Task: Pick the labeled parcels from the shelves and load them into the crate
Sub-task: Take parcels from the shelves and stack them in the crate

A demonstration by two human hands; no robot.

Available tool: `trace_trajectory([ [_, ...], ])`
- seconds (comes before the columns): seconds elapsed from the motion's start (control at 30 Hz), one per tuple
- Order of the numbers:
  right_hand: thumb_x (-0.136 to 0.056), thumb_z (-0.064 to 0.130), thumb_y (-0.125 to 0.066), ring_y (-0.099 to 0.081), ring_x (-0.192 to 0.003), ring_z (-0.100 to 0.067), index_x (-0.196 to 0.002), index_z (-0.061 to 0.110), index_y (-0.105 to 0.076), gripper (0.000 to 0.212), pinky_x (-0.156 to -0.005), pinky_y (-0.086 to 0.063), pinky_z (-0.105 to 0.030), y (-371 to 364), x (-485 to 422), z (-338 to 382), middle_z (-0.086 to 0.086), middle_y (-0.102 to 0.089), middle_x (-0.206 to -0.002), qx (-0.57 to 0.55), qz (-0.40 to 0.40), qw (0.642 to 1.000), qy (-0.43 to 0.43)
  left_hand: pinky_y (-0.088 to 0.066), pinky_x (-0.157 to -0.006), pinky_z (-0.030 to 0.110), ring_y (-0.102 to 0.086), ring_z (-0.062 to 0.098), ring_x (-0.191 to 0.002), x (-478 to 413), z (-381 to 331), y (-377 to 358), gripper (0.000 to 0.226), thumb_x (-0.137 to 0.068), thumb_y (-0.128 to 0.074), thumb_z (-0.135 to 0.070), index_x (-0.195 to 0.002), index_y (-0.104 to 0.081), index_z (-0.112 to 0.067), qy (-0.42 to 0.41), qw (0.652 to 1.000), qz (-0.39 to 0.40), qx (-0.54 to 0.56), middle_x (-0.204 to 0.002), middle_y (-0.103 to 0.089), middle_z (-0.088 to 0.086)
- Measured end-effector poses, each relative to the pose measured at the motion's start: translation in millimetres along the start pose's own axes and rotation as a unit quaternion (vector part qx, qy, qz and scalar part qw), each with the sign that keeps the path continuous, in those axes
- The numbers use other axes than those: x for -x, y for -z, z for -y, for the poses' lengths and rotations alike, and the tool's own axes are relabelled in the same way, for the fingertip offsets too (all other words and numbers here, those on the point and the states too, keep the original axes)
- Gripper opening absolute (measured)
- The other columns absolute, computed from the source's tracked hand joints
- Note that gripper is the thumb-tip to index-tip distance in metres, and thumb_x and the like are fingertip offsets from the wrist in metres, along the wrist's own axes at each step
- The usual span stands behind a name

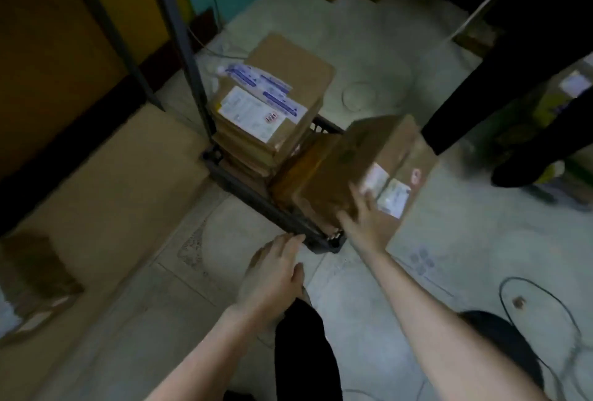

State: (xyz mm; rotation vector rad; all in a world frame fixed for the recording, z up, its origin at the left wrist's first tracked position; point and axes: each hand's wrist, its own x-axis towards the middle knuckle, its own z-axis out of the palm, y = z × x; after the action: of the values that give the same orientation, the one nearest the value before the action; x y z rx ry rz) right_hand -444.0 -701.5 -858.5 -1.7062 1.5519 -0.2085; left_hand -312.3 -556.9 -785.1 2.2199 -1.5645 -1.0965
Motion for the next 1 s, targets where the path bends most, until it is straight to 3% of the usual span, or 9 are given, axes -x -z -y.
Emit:
trace_trajectory([
  [0.13,-0.090,0.014,-0.051,-0.024,-0.139,-0.029,-0.147,0.021,-0.022,0.063,-0.114,-0.022,-0.041,-31.8,-0.7,26.6,-0.013,-0.017,-0.155,-0.004,0.083,0.989,0.118,-0.031,-0.102,0.025,-0.033,0.017,-0.130,-38.8,-15.3,-11.6,0.049,-0.095,-0.037,-0.015,-0.142,-0.026,-0.021,0.006,0.994,-0.082,0.076,-0.147,-0.029,0.002],
  [0.23,-0.093,0.005,-0.041,-0.038,-0.133,-0.026,-0.146,0.010,-0.019,0.057,-0.109,-0.030,-0.031,-27.4,-17.7,48.3,-0.013,-0.036,-0.147,-0.169,0.148,0.972,0.074,-0.025,-0.100,0.018,-0.030,0.017,-0.132,-89.8,-19.0,7.1,0.048,-0.096,-0.036,-0.016,-0.143,-0.027,-0.021,0.005,0.982,-0.155,0.106,-0.149,-0.025,0.004],
  [0.33,-0.097,0.007,-0.034,-0.050,-0.120,-0.015,-0.142,0.013,-0.029,0.046,-0.099,-0.039,-0.016,-4.3,-37.3,47.8,-0.005,-0.049,-0.136,-0.266,0.158,0.951,0.013,-0.025,-0.111,0.036,-0.021,0.024,-0.138,-135.5,-15.1,11.9,0.044,-0.097,-0.036,-0.027,-0.141,-0.033,-0.021,-0.009,0.995,-0.095,-0.042,-0.152,-0.023,0.007],
  [0.4,-0.097,0.005,-0.034,-0.059,-0.097,-0.007,-0.135,0.014,-0.038,0.039,-0.082,-0.050,-0.014,16.3,-53.1,33.3,-0.002,-0.057,-0.119,-0.348,0.120,0.929,-0.026,-0.029,-0.107,0.048,-0.024,0.030,-0.138,-150.6,-7.3,11.2,0.044,-0.094,-0.043,-0.033,-0.135,-0.044,-0.017,-0.034,0.977,-0.087,-0.191,-0.151,-0.028,0.012],
  [0.53,-0.095,0.004,-0.039,-0.061,-0.071,-0.011,-0.117,0.016,-0.050,0.027,-0.064,-0.052,-0.025,40.6,-82.2,-2.4,-0.002,-0.063,-0.087,-0.347,-0.063,0.935,-0.030,-0.036,-0.099,0.058,-0.042,0.037,-0.128,-157.9,2.8,6.7,0.048,-0.088,-0.046,-0.041,-0.125,-0.055,-0.012,-0.054,0.956,-0.104,-0.270,-0.141,-0.043,0.018],
  [0.63,-0.093,0.012,-0.045,-0.058,-0.085,-0.018,-0.108,0.019,-0.051,0.018,-0.069,-0.046,-0.026,24.2,-104.8,-23.5,-0.005,-0.061,-0.096,-0.329,-0.156,0.924,-0.120,-0.038,-0.097,0.061,-0.042,0.039,-0.127,-159.7,13.9,3.0,0.052,-0.086,-0.042,-0.044,-0.125,-0.055,-0.011,-0.029,0.951,-0.115,-0.284,-0.142,-0.042,0.018],
  [0.73,-0.095,0.023,-0.045,-0.061,-0.091,-0.021,-0.111,0.014,-0.058,0.023,-0.074,-0.050,-0.029,-0.3,-122.3,-43.9,-0.011,-0.063,-0.110,-0.398,-0.020,0.876,-0.272,-0.039,-0.094,0.062,-0.036,0.036,-0.129,-163.2,25.0,3.6,0.054,-0.090,-0.036,-0.047,-0.126,-0.053,-0.011,-0.033,0.946,-0.148,-0.286,-0.143,-0.041,0.018],
  [0.83,-0.094,0.044,-0.044,-0.063,-0.084,-0.012,-0.094,0.029,-0.063,0.025,-0.068,-0.049,-0.028,-21.4,-127.5,-54.3,-0.003,-0.067,-0.105,-0.463,0.092,0.816,-0.332,-0.035,-0.098,0.061,-0.029,0.034,-0.130,-166.9,33.9,0.2,0.055,-0.093,-0.027,-0.051,-0.130,-0.045,-0.013,-0.071,0.935,-0.185,-0.293,-0.143,-0.039,0.018],
  [1.0,-0.088,0.068,-0.028,-0.045,-0.127,-0.032,-0.127,0.021,-0.053,0.066,-0.110,-0.030,-0.052,-56.6,-144.1,-51.8,-0.011,-0.055,-0.129,-0.563,0.088,0.752,-0.333,-0.030,-0.101,0.062,-0.026,0.035,-0.132,-171.0,41.0,-6.8,0.055,-0.094,-0.024,-0.051,-0.131,-0.040,-0.015,-0.096,0.928,-0.224,-0.281,-0.143,-0.035,0.018],
])
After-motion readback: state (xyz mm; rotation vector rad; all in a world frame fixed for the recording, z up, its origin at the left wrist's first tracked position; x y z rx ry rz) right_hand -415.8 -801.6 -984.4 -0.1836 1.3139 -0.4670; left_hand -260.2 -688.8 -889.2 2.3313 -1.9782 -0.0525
